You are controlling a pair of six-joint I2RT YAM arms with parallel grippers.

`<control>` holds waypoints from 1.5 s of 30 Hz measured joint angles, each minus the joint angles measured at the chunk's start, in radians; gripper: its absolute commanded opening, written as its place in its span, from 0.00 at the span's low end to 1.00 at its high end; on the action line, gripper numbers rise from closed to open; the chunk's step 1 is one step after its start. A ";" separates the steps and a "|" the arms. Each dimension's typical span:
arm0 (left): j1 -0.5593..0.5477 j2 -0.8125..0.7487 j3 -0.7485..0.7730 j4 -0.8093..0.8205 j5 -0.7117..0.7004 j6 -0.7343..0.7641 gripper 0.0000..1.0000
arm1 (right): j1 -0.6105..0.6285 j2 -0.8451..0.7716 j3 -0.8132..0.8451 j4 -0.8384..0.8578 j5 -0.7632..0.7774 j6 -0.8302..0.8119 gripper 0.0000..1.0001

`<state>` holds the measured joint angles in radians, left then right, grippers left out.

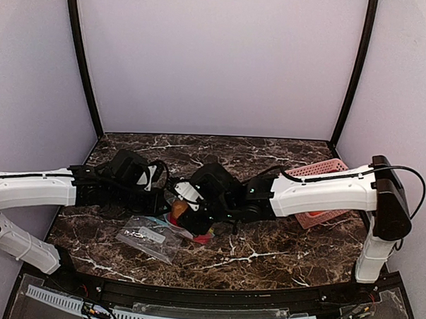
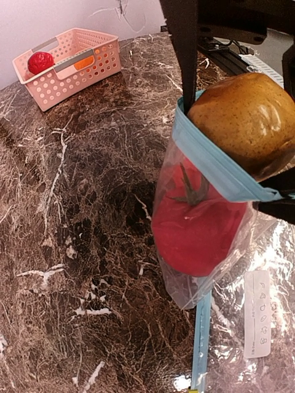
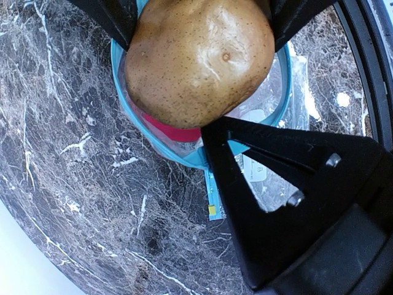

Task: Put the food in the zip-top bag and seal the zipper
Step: Place the fake vegetable in the zipper food storage bag, then pass from the left arm to the right

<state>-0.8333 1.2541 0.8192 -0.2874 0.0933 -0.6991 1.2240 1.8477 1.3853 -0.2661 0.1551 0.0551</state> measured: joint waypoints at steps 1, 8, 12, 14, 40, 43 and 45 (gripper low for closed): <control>0.000 -0.002 0.000 0.000 0.000 0.000 0.01 | 0.000 0.000 0.000 -0.005 0.000 -0.003 0.81; 0.000 -0.007 0.000 0.002 0.000 0.000 0.01 | 0.000 -0.036 0.000 -0.044 -0.021 0.007 0.91; 0.000 -0.008 0.000 0.002 0.000 0.000 0.01 | -0.001 -0.095 -0.001 -0.052 -0.024 0.038 0.88; 0.000 -0.008 0.000 0.002 0.000 0.000 0.01 | -0.008 -0.123 -0.001 -0.058 -0.023 0.070 0.84; 0.000 -0.007 0.000 0.001 0.000 0.000 0.01 | -0.097 -0.005 0.064 -0.162 -0.081 0.243 0.30; 0.000 -0.007 0.000 0.001 0.000 0.000 0.01 | -0.099 0.005 0.077 -0.162 -0.090 0.253 0.19; 0.000 -0.007 0.000 0.001 0.000 0.000 0.01 | -0.099 0.008 0.078 -0.162 -0.097 0.253 0.10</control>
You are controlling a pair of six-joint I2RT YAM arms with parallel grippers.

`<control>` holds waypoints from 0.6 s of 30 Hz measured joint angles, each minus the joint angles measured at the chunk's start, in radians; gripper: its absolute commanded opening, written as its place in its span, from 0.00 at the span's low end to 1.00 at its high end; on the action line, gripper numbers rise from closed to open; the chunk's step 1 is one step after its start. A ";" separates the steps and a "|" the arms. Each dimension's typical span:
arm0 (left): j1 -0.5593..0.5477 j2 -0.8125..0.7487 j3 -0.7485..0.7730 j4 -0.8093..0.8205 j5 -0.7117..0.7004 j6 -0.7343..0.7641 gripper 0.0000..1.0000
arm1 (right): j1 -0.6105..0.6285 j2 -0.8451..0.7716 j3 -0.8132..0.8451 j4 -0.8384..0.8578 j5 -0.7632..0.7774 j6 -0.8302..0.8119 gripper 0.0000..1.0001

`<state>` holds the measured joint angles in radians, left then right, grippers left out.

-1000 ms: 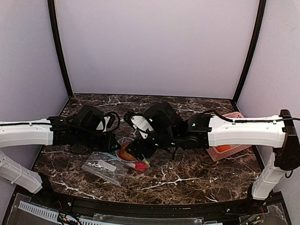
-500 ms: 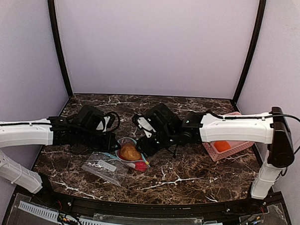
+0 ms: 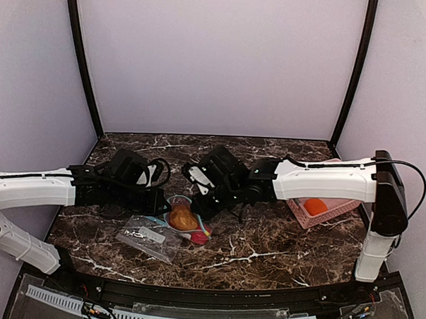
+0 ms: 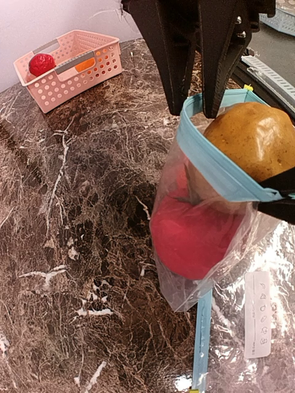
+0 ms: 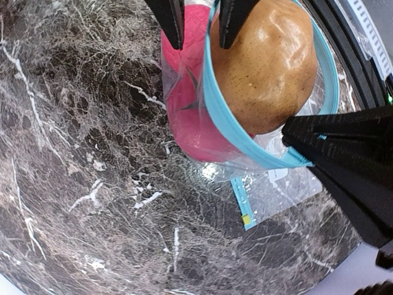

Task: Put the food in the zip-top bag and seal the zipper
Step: Pass from the left arm to the right

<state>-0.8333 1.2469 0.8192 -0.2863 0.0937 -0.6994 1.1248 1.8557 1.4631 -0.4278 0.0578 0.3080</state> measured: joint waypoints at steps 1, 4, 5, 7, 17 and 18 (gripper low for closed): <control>0.000 0.000 0.000 0.000 0.000 0.000 0.01 | 0.000 0.001 0.000 -0.001 -0.006 0.005 0.05; 0.000 0.000 0.000 0.000 0.000 0.000 0.01 | 0.000 0.001 0.005 -0.006 -0.018 0.013 0.00; 0.000 0.000 0.000 0.000 0.000 0.000 0.01 | 0.000 0.001 0.007 -0.008 -0.022 0.011 0.00; 0.000 0.000 0.000 0.000 0.000 -0.001 0.10 | 0.000 0.001 0.012 -0.012 -0.027 0.016 0.00; 0.000 -0.031 -0.006 0.003 -0.004 -0.034 0.85 | 0.000 -0.001 0.013 -0.039 -0.015 0.089 0.00; 0.000 -0.043 -0.013 0.007 -0.003 -0.045 0.86 | 0.000 -0.001 0.013 -0.042 -0.012 0.095 0.00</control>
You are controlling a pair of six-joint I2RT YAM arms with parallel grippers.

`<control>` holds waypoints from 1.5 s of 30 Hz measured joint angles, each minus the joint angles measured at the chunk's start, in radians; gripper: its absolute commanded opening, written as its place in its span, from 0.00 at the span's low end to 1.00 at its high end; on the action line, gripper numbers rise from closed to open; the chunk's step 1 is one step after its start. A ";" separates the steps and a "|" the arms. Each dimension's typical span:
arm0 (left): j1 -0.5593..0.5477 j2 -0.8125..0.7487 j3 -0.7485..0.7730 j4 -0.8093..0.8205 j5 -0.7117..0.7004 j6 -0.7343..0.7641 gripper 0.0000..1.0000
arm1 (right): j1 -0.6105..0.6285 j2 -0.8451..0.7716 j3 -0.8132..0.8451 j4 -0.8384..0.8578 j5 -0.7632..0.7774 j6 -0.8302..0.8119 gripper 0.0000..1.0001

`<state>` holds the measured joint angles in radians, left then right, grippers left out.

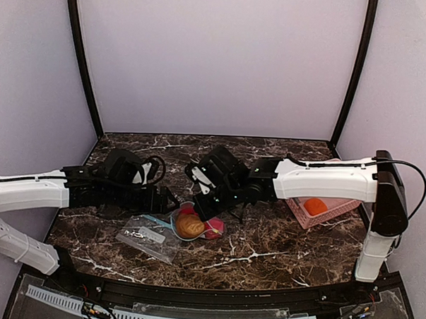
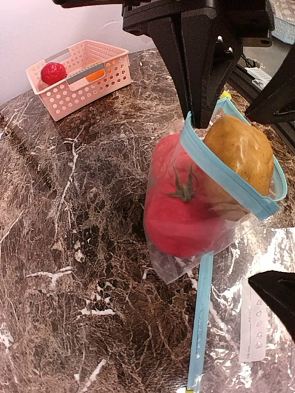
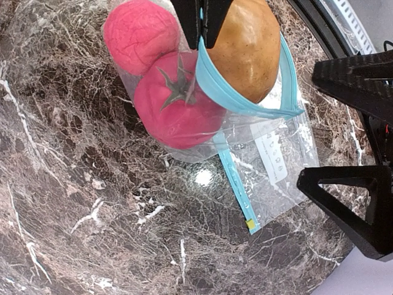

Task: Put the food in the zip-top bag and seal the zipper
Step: Pass from the left arm to the right, then adjust the fake vegetable in the zipper food storage bag.

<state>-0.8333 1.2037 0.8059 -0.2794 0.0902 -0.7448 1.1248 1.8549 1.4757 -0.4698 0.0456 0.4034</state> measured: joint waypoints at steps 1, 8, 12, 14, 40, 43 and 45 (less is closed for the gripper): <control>0.000 -0.015 -0.011 0.005 0.003 -0.010 0.86 | 0.000 0.000 0.000 -0.002 0.002 0.005 0.00; -0.003 -0.097 -0.152 0.071 0.057 -0.106 0.71 | 0.000 0.000 0.002 -0.005 0.025 0.053 0.00; -0.025 -0.101 -0.215 0.127 0.091 -0.163 0.56 | 0.000 0.000 0.003 -0.007 0.038 0.073 0.00; -0.037 -0.101 -0.233 0.158 0.106 -0.188 0.50 | 0.000 0.000 0.004 -0.008 0.044 0.080 0.00; -0.069 0.020 -0.269 0.404 0.142 -0.290 0.01 | 0.000 0.000 0.004 -0.011 0.063 0.084 0.00; -0.069 0.022 -0.269 0.421 0.132 -0.290 0.01 | 0.004 -0.001 0.004 -0.012 0.061 0.067 0.00; -0.069 0.022 -0.267 0.433 0.126 -0.291 0.01 | 0.008 -0.002 0.004 -0.013 0.060 0.051 0.00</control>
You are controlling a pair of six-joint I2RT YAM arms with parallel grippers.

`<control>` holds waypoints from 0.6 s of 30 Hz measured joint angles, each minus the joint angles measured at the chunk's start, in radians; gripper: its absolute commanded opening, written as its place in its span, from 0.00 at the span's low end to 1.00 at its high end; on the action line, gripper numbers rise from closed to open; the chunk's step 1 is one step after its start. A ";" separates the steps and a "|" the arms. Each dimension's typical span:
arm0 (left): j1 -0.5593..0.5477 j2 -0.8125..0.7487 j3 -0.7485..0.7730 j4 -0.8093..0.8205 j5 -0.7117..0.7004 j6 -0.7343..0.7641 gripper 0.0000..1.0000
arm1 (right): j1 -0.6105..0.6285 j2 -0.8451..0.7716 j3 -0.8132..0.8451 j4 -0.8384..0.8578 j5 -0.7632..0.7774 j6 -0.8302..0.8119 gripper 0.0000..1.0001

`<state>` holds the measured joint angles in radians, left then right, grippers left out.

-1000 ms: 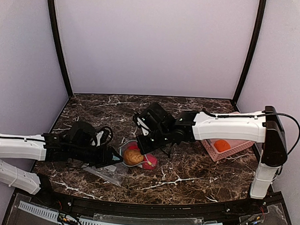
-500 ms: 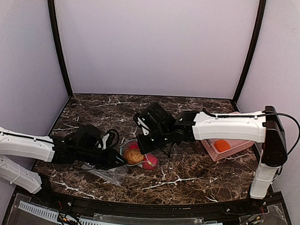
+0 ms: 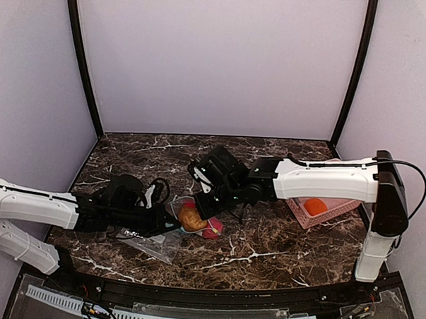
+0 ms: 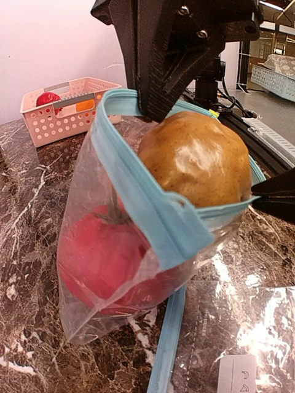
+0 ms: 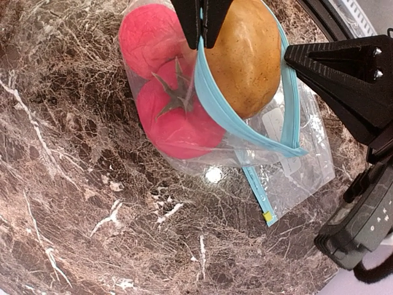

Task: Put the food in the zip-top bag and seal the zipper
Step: Adjust the fake vegetable in the zipper food storage bag.

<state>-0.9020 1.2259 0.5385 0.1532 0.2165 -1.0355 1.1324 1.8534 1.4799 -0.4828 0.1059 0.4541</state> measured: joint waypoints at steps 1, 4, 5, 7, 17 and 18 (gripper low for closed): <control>0.000 0.000 0.002 0.004 -0.001 0.000 0.01 | 0.003 0.000 0.001 -0.003 0.000 -0.007 0.00; 0.000 0.005 0.012 0.010 -0.002 0.000 0.01 | 0.020 0.000 0.009 -0.020 0.004 -0.024 0.00; 0.000 0.008 0.017 0.010 -0.002 0.000 0.01 | 0.026 0.000 0.015 -0.026 0.008 -0.028 0.00; 0.000 0.014 0.019 0.010 -0.002 0.000 0.01 | 0.034 0.000 0.026 -0.039 0.018 -0.031 0.00; 0.000 0.037 0.031 0.024 -0.021 -0.001 0.01 | 0.054 0.000 0.039 -0.068 0.065 0.016 0.00; 0.000 0.033 0.031 0.024 -0.027 -0.001 0.01 | 0.053 0.000 0.038 -0.070 0.067 0.017 0.01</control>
<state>-0.9020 1.2587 0.5697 0.1772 0.1898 -1.0363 1.1858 1.8534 1.5181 -0.5526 0.1730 0.4709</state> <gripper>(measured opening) 0.010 0.006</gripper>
